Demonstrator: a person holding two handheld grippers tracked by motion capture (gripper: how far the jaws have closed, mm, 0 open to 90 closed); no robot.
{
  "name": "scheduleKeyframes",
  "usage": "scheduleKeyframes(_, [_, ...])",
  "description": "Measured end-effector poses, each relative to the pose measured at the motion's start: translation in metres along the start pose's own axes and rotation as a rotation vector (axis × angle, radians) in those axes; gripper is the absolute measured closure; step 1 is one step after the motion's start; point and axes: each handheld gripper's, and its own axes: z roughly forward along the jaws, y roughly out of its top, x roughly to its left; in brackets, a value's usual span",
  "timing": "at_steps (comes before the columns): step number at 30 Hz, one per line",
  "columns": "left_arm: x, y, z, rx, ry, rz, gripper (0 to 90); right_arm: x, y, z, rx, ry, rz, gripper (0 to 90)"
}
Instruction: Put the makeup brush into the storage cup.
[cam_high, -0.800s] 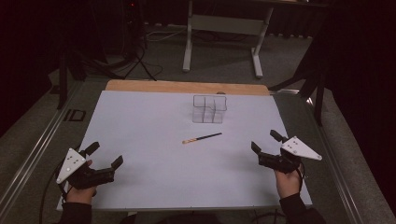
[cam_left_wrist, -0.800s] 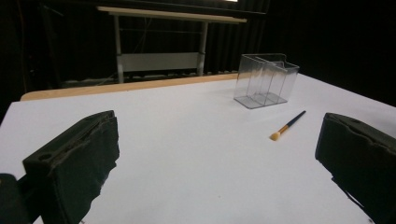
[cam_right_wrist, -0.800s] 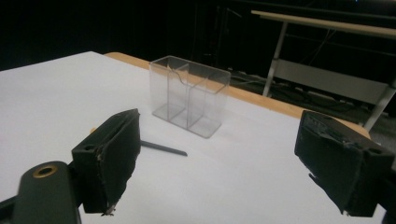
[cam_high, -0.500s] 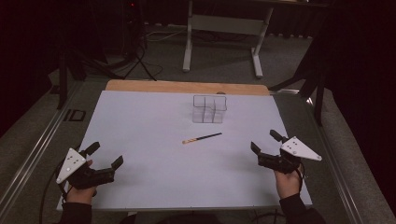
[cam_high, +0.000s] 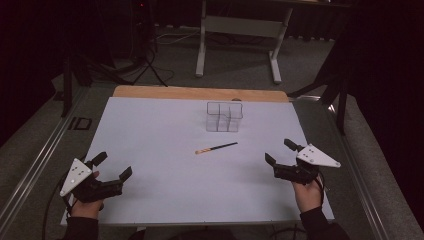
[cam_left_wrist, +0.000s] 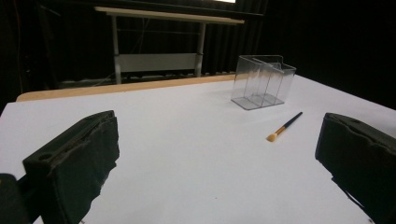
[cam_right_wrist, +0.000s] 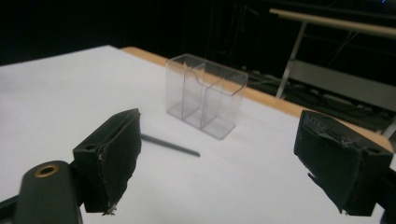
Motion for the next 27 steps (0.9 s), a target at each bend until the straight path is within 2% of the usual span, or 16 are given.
scheduleKeyframes(1, [0.000, 0.001, 0.000, -0.004, -0.006, 0.004, 0.0, 0.001, 0.000, 0.003, 0.038, 0.008, 0.007, 15.8])
scheduleKeyframes(6, [-0.002, 0.004, 0.001, 0.002, -0.030, 0.018, 0.0, 0.003, 0.005, 0.012, 0.142, 0.043, 0.015, 15.9])
scheduleKeyframes(11, [0.000, 0.005, -0.001, -0.009, -0.033, 0.004, 0.0, 0.002, 0.013, 0.020, 0.177, 0.088, 0.004, 15.6])
scheduleKeyframes(15, [0.000, 0.005, -0.001, -0.006, -0.038, 0.004, 0.0, 0.001, 0.019, 0.029, 0.228, 0.120, -0.025, 15.6])
scheduleKeyframes(18, [0.000, 0.006, -0.001, -0.005, -0.040, 0.006, 0.0, 0.000, 0.023, 0.037, 0.269, 0.146, -0.068, 15.6])
scheduleKeyframes(21, [0.000, 0.006, -0.001, -0.005, -0.042, 0.006, 0.0, -0.001, 0.025, 0.045, 0.290, 0.175, -0.076, 15.6])
scheduleKeyframes(27, [-0.002, 0.006, -0.001, -0.004, -0.057, 0.005, 0.0, -0.002, 0.029, 0.059, 0.337, 0.199, -0.115, 15.5])
